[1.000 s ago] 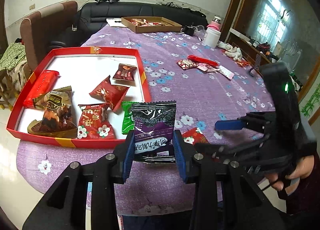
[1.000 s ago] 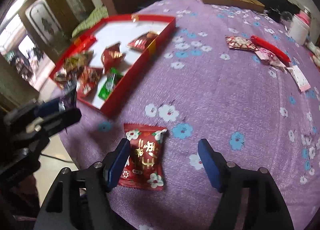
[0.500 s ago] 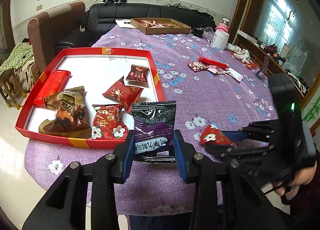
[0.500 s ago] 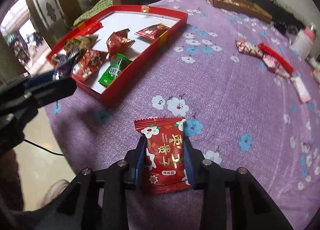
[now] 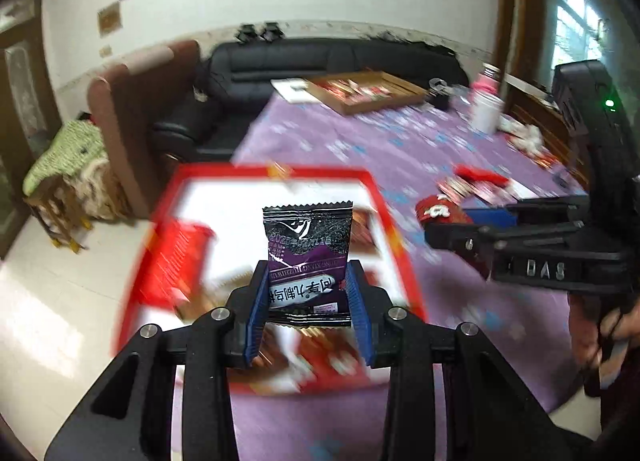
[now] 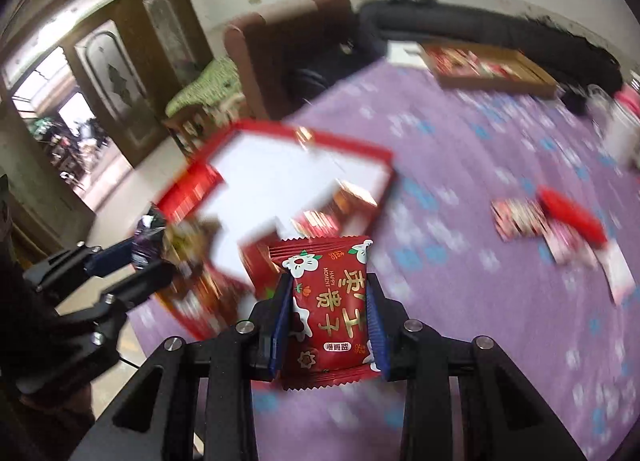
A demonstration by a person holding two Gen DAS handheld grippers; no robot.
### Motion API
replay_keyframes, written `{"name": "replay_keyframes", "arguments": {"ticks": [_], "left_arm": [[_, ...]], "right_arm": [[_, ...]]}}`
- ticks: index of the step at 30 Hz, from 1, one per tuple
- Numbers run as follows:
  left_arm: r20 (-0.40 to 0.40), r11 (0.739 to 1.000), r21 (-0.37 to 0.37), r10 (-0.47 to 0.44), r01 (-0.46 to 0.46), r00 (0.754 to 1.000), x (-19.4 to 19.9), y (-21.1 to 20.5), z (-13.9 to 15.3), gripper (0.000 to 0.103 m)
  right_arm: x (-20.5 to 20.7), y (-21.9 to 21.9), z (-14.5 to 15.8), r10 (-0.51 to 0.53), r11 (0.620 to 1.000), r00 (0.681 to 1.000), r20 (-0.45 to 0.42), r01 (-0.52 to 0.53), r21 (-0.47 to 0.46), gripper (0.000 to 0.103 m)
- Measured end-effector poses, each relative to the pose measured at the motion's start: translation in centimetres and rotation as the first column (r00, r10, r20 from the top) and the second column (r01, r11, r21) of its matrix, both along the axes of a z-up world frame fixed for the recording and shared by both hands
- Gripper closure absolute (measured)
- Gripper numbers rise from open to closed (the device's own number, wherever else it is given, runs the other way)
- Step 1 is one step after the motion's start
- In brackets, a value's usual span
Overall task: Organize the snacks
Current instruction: 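Grasp red candy pack with right gripper while left carries purple pack to tray, then release purple pack into tray with left gripper while right drops red pack there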
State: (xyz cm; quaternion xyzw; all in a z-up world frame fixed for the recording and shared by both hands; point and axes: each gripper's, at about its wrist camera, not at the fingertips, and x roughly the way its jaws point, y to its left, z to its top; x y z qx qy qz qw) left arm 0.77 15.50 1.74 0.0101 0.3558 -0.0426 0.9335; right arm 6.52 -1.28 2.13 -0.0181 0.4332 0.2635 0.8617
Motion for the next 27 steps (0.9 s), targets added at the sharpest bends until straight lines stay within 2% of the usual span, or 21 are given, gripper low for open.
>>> {"name": "replay_keyframes", "arguments": {"ticks": [4,8,11,14,16,18,19,21,22,27], "left_arm": [[-0.021,0.998,0.025,0.054,-0.053,0.998,3.4,1.7,0.1,0.068],[-0.078,0.998,0.010,0.058,-0.057,0.995,5.7,2.6,-1.2,0.066],[-0.113,0.997,0.005,0.079,-0.079,0.990,5.4,3.0,-2.1,0.053],[-0.079,0.989,-0.017,0.143,-0.145,0.986,2.2,3.6,-1.7,0.044],[-0.052,0.981,-0.047,0.186,-0.188,0.981,-1.1,4.2,-1.3,0.030],[-0.032,0.971,-0.044,0.235,-0.236,0.972,-4.0,4.7,-1.0,0.029],[-0.028,0.964,-0.016,0.264,-0.264,0.964,-5.7,4.8,-0.8,0.029],[-0.017,0.935,0.038,0.353,-0.352,0.935,-8.5,5.3,-0.6,0.029],[-0.016,0.922,0.039,0.386,-0.385,0.922,-9.7,5.5,-0.4,0.029],[-0.071,0.861,-0.034,0.505,-0.508,0.860,-13.9,5.7,-0.1,0.029]], "right_arm": [[2.8,3.3,0.8,0.011,0.998,1.000,0.022,-0.012,0.067,0.069],[4.2,5.3,0.3,0.000,0.997,0.998,0.069,-0.005,0.075,0.068],[5.1,5.9,-0.5,0.004,0.993,0.999,0.050,-0.010,0.121,0.065],[5.0,5.9,-1.4,-0.010,0.995,0.991,0.136,-0.004,0.103,0.063],[5.0,5.7,-2.3,0.019,0.989,0.990,0.137,-0.039,0.143,0.063],[5.2,5.4,-2.9,0.059,0.973,0.992,0.111,-0.082,0.217,0.063],[5.4,5.3,-3.0,0.065,0.969,0.991,0.116,-0.090,0.231,0.063],[5.4,4.8,-3.1,0.053,0.966,0.987,0.149,-0.089,0.244,0.063],[5.4,4.6,-3.0,0.044,0.964,0.987,0.154,-0.083,0.253,0.063],[5.9,2.6,-2.6,0.006,0.932,0.995,0.101,-0.042,0.361,0.062]]}}
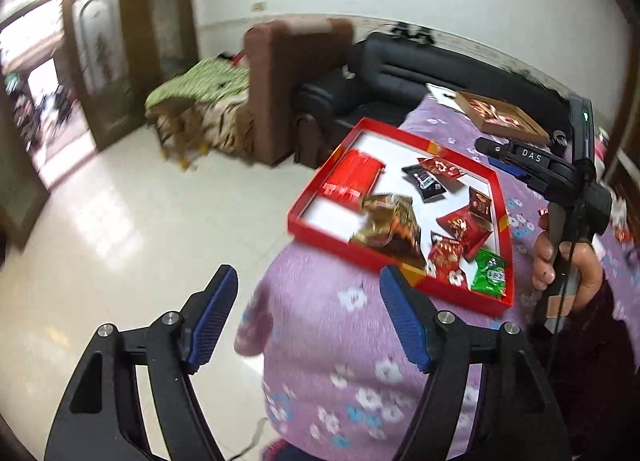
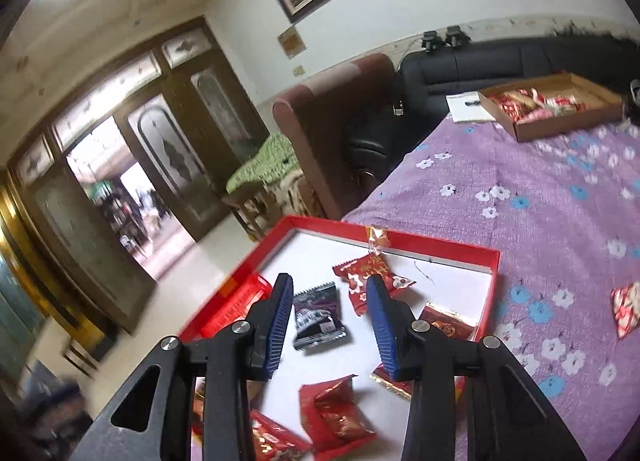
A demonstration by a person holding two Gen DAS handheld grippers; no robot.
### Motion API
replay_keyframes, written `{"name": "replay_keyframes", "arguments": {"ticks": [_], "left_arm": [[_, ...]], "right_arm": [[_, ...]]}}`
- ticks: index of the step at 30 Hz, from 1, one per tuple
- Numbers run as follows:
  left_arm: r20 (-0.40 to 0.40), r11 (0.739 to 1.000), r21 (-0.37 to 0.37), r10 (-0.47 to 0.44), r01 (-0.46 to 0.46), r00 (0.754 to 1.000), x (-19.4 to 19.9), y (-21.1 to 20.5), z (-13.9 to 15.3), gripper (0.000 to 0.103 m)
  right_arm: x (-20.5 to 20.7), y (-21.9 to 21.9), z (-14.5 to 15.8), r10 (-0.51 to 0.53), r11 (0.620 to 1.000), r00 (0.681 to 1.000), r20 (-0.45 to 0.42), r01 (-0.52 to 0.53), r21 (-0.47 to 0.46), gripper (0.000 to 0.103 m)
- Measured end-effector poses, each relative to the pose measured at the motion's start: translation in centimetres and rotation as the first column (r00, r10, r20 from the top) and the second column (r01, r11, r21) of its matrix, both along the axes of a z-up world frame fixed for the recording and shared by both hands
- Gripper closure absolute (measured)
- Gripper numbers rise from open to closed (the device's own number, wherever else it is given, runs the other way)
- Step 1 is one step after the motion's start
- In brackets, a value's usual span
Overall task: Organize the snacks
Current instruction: 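Release purple pack into tray with left gripper while right drops red pack there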
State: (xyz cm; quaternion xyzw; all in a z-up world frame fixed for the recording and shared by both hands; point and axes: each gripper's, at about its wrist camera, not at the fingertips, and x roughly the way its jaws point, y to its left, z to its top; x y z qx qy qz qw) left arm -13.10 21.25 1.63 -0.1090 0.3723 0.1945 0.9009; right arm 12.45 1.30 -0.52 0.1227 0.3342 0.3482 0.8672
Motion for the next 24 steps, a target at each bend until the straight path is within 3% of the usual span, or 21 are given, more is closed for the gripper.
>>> {"name": "replay_keyframes", "arguments": {"ticks": [4,11,18,21,24], "left_arm": [[0.018,0.999,0.018,0.045,-0.045,0.999,-2.5,-1.2,1.0,0.029],[0.069,0.998,-0.015,0.054,-0.053,0.996,-6.0,-2.5,2.1,0.029],[0.090,1.000,0.022,-0.010,0.008,0.996,-7.3,-4.6,2.6,0.029],[0.081,0.997,0.035,-0.069,0.067,0.994,-6.5,-5.6,2.6,0.029],[0.065,0.991,0.040,-0.127,0.124,0.990,-5.9,-6.7,2.3,0.029]], "right_arm": [[0.0,-0.3,-0.2,-0.010,1.000,0.999,-0.031,0.010,0.003,0.062],[-0.9,-1.2,0.3,-0.055,0.998,0.998,0.029,0.054,0.013,0.062],[-2.3,-3.5,1.8,-0.110,0.994,0.989,0.100,0.107,0.028,0.062],[-3.8,-6.0,2.7,-0.138,0.990,0.981,0.134,0.132,0.051,0.049],[-4.5,-9.0,3.0,-0.201,0.979,0.963,0.177,0.194,0.057,0.047]]}}
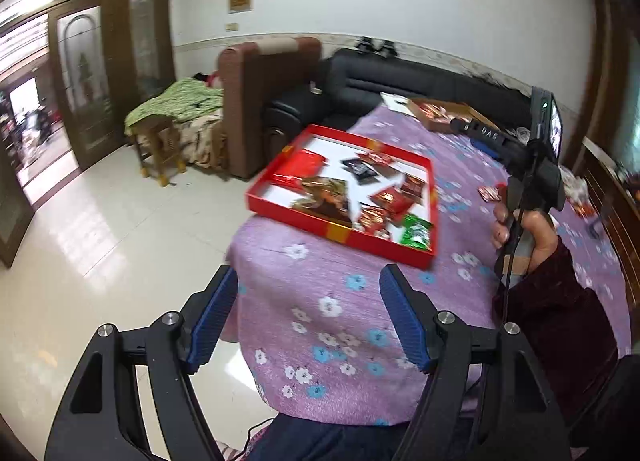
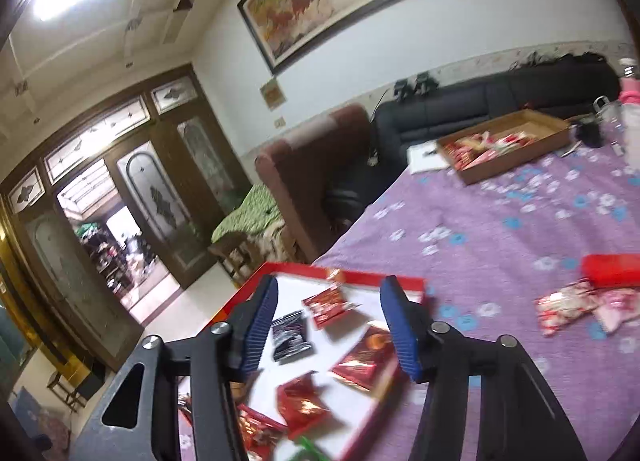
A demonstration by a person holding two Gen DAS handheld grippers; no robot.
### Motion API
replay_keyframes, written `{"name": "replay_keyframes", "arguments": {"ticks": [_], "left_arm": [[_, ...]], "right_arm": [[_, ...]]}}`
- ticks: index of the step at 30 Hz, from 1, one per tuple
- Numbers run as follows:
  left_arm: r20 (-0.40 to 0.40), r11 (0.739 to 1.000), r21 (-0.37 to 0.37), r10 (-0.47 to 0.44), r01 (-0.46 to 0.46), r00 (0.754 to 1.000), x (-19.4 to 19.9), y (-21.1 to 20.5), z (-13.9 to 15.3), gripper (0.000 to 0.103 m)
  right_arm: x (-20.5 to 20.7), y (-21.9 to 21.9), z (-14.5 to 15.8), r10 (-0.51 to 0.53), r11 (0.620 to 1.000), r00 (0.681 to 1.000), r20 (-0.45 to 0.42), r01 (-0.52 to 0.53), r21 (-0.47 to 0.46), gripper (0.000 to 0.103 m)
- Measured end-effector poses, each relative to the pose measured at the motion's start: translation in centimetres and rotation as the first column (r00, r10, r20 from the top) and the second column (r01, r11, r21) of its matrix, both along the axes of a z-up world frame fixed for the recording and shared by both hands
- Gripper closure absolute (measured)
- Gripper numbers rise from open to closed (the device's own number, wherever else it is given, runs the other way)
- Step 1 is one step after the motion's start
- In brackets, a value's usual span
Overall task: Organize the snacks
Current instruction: 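Release purple pack into tray with left gripper while right drops red pack there, then move both grippers back over the table toward the remaining snacks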
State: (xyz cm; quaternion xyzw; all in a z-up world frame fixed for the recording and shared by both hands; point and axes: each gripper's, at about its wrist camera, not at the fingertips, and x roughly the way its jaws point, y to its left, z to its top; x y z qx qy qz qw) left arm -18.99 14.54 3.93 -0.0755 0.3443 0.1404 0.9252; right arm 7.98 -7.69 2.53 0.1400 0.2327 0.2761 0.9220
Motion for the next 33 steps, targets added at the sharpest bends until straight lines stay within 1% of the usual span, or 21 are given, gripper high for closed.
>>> {"name": "replay_keyframes", "arguments": {"ticks": [2,3,5,7,11,14,17,20,22,23,24,26,27,28,30,31,33], "left_arm": [[-0.018,1.000,0.008,-0.028,0.028,0.999,0.4,-0.5,-0.3,0.029],[-0.026,0.999,0.011,-0.039,0.040,0.999,0.7,-0.7,-0.5,0.029],[-0.031,0.999,0.015,-0.048,0.049,0.998,0.9,-0.7,-0.5,0.029],[-0.030,0.999,0.029,-0.040,0.041,0.999,0.9,-0.6,-0.4,0.029],[-0.026,0.999,0.027,-0.018,0.019,1.000,1.2,-0.2,-0.3,0.029],[-0.030,0.999,0.028,-0.018,0.019,0.999,1.9,-0.4,-0.2,0.029],[-0.036,0.998,0.017,-0.054,0.055,0.998,3.6,-1.3,0.1,0.029],[-0.034,0.989,0.010,-0.145,0.146,0.989,6.3,-3.1,0.6,0.029],[-0.041,0.975,0.016,-0.223,0.224,0.974,8.8,-4.7,0.7,0.029],[-0.048,0.965,0.012,-0.259,0.260,0.965,10.1,-5.4,0.6,0.029],[-0.057,0.952,0.006,-0.304,0.305,0.951,11.8,-6.3,0.6,0.029],[-0.070,0.928,0.003,-0.371,0.372,0.926,14.7,-7.5,0.5,0.029],[-0.076,0.911,0.003,-0.412,0.413,0.908,16.8,-8.3,0.5,0.029],[-0.078,0.898,0.003,-0.439,0.441,0.895,18.3,-8.8,0.4,0.029],[-0.091,0.868,-0.003,-0.495,0.496,0.864,22.0,-10.2,0.2,0.029],[-0.098,0.855,-0.012,-0.518,0.519,0.850,23.7,-10.8,0.0,0.030],[-0.135,0.829,-0.019,-0.556,0.559,0.820,27.4,-12.6,-0.8,0.030]], "right_arm": [[0.2,-1.7,0.0,-0.051,0.999,0.999,0.005,0.052,-0.008,0.046],[0.5,-2.5,-0.1,-0.077,0.997,0.997,-0.007,0.077,-0.003,0.046],[1.4,-4.2,-0.3,-0.111,0.993,0.993,-0.048,0.113,0.034,0.046],[2.0,-5.1,-0.1,-0.126,0.989,0.990,-0.063,0.130,0.070,0.046],[2.2,-4.4,1.0,-0.094,0.993,0.995,-0.041,0.097,0.072,0.046],[1.9,-3.4,1.9,-0.036,0.997,0.999,-0.020,0.038,0.067,0.046],[1.7,-3.3,2.3,0.011,0.998,0.999,-0.030,-0.009,0.056,0.045],[1.6,-5.5,2.5,0.021,0.999,0.998,-0.054,-0.019,0.033,0.044],[1.2,-8.1,2.5,0.000,1.000,0.998,-0.064,0.000,0.003,0.043],[1.1,-10.0,2.3,-0.022,1.000,0.997,-0.068,0.021,-0.019,0.040],[1.0,-11.9,2.2,-0.041,0.998,0.996,-0.082,0.037,-0.044,0.032],[0.7,-16.2,1.7,-0.115,0.990,0.988,-0.101,0.105,-0.099,0.031],[0.6,-18.1,1.4,-0.153,0.981,0.982,-0.110,0.138,-0.133,0.031],[0.4,-20.5,1.1,-0.204,0.967,0.971,-0.126,0.180,-0.180,0.031],[0.2,-23.9,0.6,-0.283,0.941,0.946,-0.155,0.243,-0.235,0.029],[0.2,-25.8,0.2,-0.320,0.928,0.932,-0.172,0.272,-0.254,0.029],[0.4,-28.0,-0.4,-0.363,0.913,0.912,-0.193,0.306,-0.269,0.029]]}}
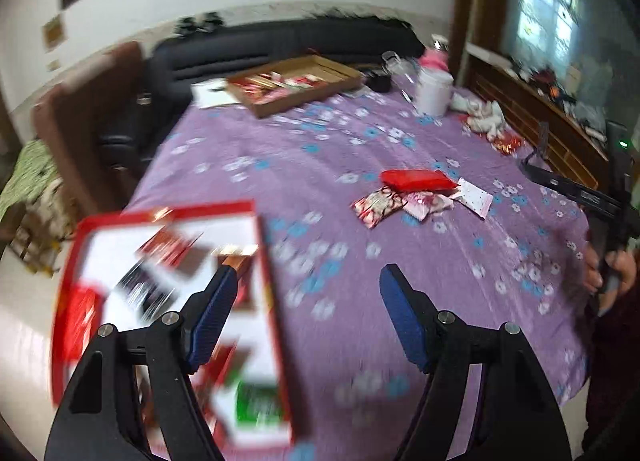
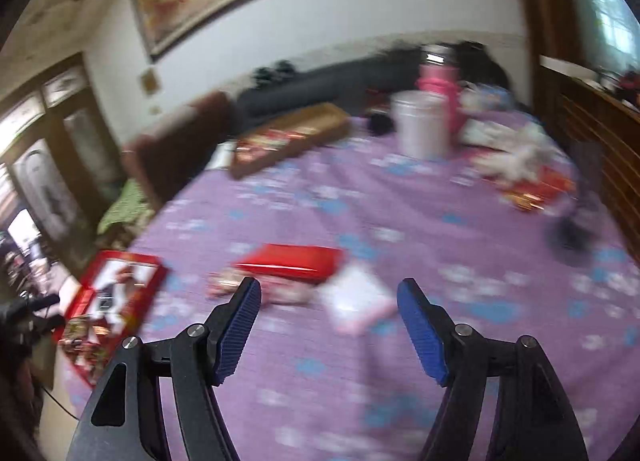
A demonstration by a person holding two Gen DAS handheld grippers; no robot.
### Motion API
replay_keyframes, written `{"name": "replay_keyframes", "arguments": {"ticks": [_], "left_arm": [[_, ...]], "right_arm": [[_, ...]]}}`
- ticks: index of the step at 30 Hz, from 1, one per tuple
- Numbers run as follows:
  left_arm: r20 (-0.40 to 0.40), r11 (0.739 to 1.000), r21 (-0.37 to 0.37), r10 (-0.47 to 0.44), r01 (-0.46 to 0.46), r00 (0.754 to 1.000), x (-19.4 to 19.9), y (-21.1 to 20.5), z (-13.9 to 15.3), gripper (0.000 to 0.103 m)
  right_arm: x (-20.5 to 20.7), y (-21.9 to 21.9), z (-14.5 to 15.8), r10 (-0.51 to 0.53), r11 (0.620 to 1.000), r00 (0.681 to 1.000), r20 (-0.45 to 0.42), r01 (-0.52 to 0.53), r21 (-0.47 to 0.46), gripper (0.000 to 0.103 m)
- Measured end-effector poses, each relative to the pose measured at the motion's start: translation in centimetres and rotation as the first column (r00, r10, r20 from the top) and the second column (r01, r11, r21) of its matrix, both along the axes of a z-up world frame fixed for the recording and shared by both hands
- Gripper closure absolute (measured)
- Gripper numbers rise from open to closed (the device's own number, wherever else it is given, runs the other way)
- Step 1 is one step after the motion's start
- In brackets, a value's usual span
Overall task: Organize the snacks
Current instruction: 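Move both grippers back over the table toward the remaining snacks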
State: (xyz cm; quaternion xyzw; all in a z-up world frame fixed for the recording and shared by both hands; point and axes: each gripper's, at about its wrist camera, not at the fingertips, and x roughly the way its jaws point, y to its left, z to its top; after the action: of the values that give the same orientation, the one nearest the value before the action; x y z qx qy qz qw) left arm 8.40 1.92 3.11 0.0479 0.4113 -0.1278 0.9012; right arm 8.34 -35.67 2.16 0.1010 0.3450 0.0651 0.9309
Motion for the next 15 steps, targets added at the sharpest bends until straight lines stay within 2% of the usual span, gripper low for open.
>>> {"name": "replay_keyframes", "arguments": {"ticks": [3,6,9,13,15], "left_arm": [[-0.036,0.997,0.012,-0.070,0.070,0.997,4.2,-2.5,-1.3,0.030],[-0.044,0.992,0.038,-0.116,0.118,0.992,7.4,-4.8,-2.5,0.030],[-0.044,0.976,0.097,-0.192,0.196,0.980,9.4,-6.9,-4.0,0.030],[-0.072,0.919,0.200,-0.332,0.339,0.941,10.7,-9.7,-6.0,0.030],[-0.099,0.867,0.234,-0.429,0.440,0.898,10.7,-10.7,-6.7,0.030]], "right_arm": [[1.8,-1.5,-1.5,-0.003,1.000,0.998,-0.055,0.004,0.009,0.029],[4.5,-0.7,-3.3,0.023,1.000,0.992,-0.121,-0.025,-0.014,0.029],[7.3,1.7,-5.0,0.109,0.989,0.977,-0.185,-0.126,-0.082,0.030],[8.9,3.4,-5.9,0.139,0.961,0.968,-0.210,-0.183,-0.208,0.031],[9.3,3.5,-6.5,0.173,0.956,0.953,-0.250,-0.224,-0.192,0.031]]}}
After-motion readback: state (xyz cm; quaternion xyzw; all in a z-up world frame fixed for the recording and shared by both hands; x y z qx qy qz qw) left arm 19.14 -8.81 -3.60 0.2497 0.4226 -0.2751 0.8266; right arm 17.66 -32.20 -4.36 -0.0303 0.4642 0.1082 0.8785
